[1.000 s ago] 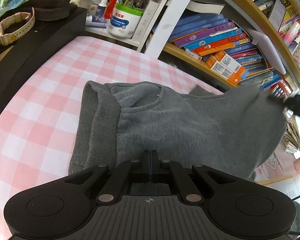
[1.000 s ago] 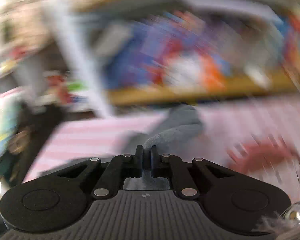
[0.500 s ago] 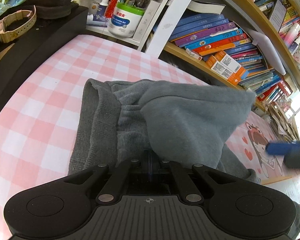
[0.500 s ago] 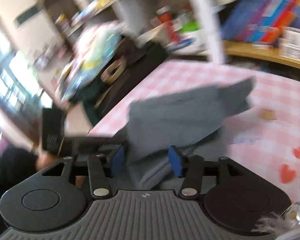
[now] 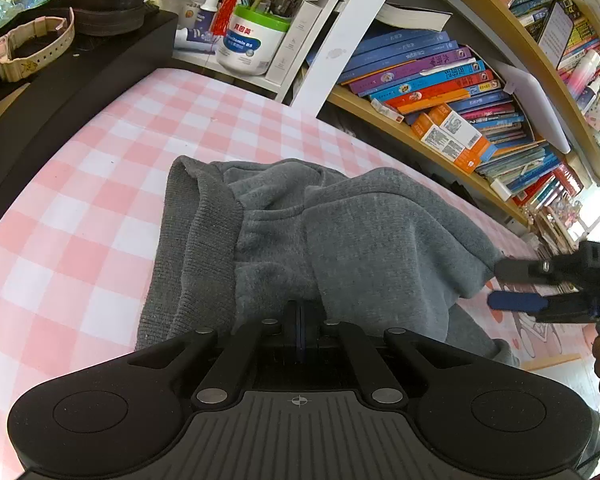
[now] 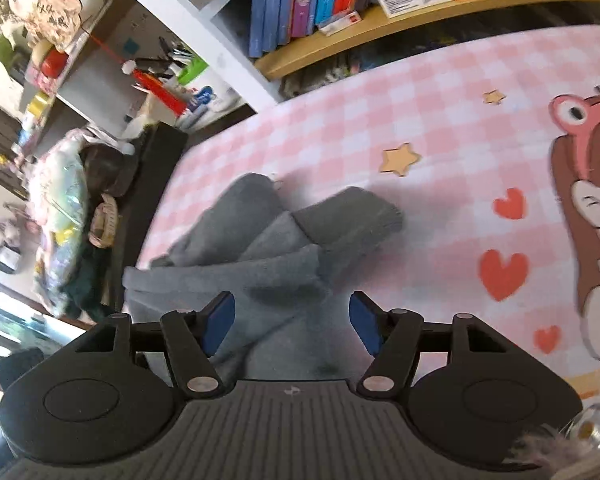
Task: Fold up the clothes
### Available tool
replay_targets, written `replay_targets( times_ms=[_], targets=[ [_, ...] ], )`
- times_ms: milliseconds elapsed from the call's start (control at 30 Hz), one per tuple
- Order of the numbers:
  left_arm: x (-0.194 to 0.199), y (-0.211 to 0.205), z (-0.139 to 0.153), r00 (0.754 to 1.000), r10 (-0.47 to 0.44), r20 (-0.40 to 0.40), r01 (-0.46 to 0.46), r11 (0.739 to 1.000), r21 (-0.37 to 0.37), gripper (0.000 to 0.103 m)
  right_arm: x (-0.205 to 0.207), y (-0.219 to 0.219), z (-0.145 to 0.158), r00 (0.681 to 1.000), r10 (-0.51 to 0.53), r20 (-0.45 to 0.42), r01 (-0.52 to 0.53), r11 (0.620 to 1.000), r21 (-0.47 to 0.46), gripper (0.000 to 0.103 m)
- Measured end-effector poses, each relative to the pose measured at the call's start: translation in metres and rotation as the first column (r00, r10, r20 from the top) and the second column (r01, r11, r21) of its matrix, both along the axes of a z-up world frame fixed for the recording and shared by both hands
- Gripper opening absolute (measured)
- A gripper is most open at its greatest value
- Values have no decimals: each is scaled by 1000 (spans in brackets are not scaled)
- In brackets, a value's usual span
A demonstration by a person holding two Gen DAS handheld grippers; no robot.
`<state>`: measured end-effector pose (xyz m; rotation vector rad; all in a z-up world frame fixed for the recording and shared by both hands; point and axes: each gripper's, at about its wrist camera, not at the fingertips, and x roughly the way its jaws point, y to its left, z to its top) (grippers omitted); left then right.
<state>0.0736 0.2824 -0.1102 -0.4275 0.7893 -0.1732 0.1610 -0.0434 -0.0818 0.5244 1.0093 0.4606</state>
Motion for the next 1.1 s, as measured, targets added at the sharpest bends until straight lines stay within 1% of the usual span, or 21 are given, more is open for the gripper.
replay_targets(
  times_ms=[67,167,200,233,300,333,367,433,500,567,633,700,733,800,900,1000,1067,1100],
  targets=[
    [0,0,0,1000,2,0,-2,1000,0,2,1,-5,0,1000,-21,-7,21,997,77,62],
    [0,0,0,1000,5,2,-5,1000,-2,2,6,-13,-4,996,-76,-50,84,979,184,62],
    [0,0,0,1000,5,2,-5,1000,-3,2,9,-15,-5,993,-95,-68,107,972,207,61],
    [0,0,0,1000,6,3,-6,1000,-3,2,11,-16,-8,989,-115,-89,132,969,207,57],
    [0,0,-1,1000,5,4,-5,1000,-2,2,14,-19,-13,980,-151,-128,174,966,191,41],
    [1,0,-1,1000,3,4,-3,1000,-1,2,14,-21,-15,975,-165,-146,191,964,184,24],
    [1,0,-1,1000,2,3,-2,1000,-1,2,14,-23,-18,970,-180,-164,208,962,177,13],
    [1,1,-1,1000,0,3,0,1000,0,2,10,-32,-17,960,-224,-170,254,951,176,9],
    [2,1,-1,1000,-1,3,1,1000,0,2,2,-44,-13,948,-275,-158,302,936,183,8],
    [2,1,-1,1000,-2,3,2,1000,-1,2,-8,-62,-2,937,-330,-118,348,916,198,8],
    [2,2,-2,1000,-2,4,2,1000,-3,2,-18,-81,12,918,-391,-70,397,894,208,8],
    [2,2,-2,1000,-2,4,2,1000,-2,2,-31,-104,29,886,-464,-3,455,867,204,8],
    [2,2,-2,1000,-3,4,3,1000,-2,2,-38,-116,39,865,-501,34,486,851,199,8],
    [2,1,-2,1000,-2,4,2,1000,-1,2,-53,-140,60,811,-574,117,551,815,178,8],
    [1,1,-2,1000,-1,3,1,1000,-1,2,-71,-169,86,723,-647,243,641,759,116,8],
    [1,0,-1,1000,-4,1,4,1000,5,2,-72,-194,99,647,-689,328,714,698,58,8],
    [1,-1,-1,1000,-10,-1,10,1000,8,2,-65,-208,100,612,-706,357,752,660,16,8],
    [1,-2,-1,1000,-14,-2,14,1000,9,2,-60,-212,98,607,-709,359,757,653,9,9]
  ],
)
